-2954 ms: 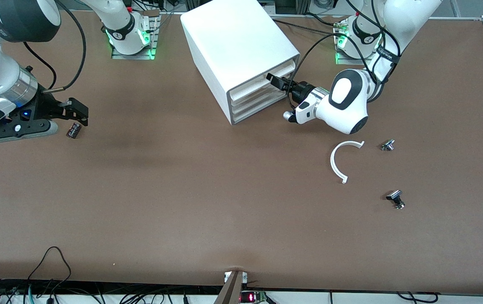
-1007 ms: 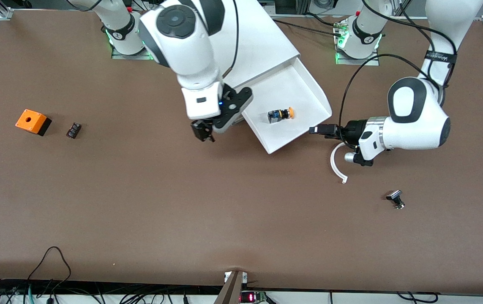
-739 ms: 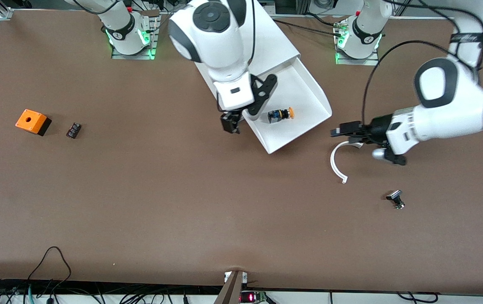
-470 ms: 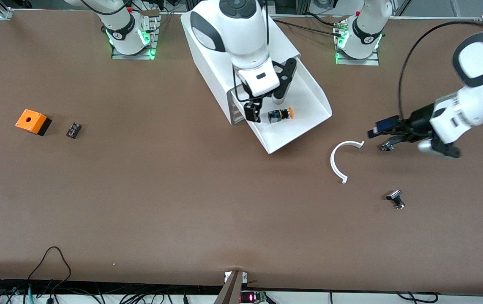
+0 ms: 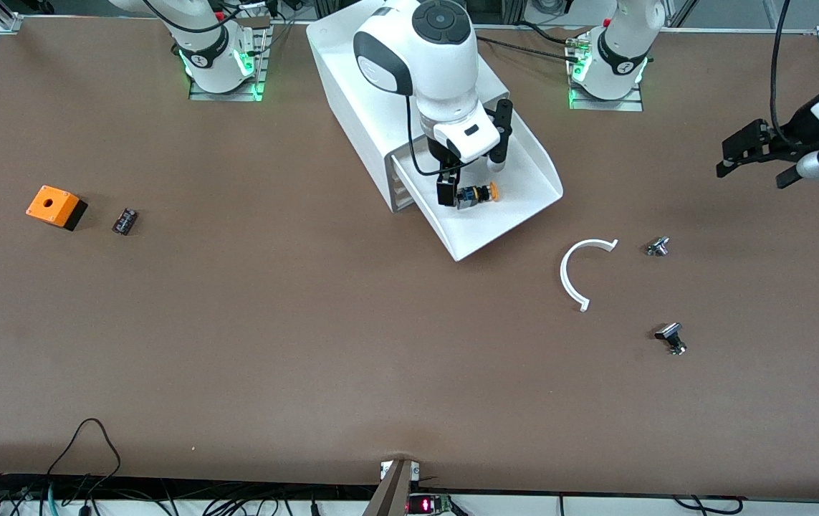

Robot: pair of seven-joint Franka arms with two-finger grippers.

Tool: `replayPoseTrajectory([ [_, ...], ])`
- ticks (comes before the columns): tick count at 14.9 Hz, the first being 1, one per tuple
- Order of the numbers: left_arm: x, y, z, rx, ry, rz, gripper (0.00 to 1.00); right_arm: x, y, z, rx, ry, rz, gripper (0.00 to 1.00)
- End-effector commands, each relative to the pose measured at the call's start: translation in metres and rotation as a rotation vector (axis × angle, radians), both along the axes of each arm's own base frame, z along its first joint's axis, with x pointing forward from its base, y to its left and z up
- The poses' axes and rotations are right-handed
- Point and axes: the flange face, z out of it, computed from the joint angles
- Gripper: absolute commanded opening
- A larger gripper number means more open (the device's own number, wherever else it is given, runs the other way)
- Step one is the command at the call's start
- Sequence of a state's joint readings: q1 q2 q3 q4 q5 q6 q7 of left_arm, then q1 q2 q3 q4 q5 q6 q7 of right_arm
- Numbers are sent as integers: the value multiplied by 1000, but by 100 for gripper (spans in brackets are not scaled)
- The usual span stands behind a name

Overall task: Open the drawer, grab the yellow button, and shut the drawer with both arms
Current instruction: 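Reach the right gripper into the drawer while the left gripper withdraws, then lower the right gripper and grasp the yellow-capped button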

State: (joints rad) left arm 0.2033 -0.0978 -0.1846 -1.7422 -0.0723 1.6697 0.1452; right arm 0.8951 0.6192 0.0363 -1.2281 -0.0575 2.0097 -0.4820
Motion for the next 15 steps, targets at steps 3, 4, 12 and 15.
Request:
replayPoseTrajectory([
  [3,-6,-12,-7,83,82,94,100,-2,13,-12,-19,-23,106,100],
  [4,-7,-12,-9,84,90,119,100,-3,16,-17,-16,-28,117,100],
  [12,-6,-7,-6,70,96,136,100,1,24,-29,24,-62,125,100],
  [15,-4,-10,1,63,81,130,100,-3,28,-35,6,-70,141,94],
])
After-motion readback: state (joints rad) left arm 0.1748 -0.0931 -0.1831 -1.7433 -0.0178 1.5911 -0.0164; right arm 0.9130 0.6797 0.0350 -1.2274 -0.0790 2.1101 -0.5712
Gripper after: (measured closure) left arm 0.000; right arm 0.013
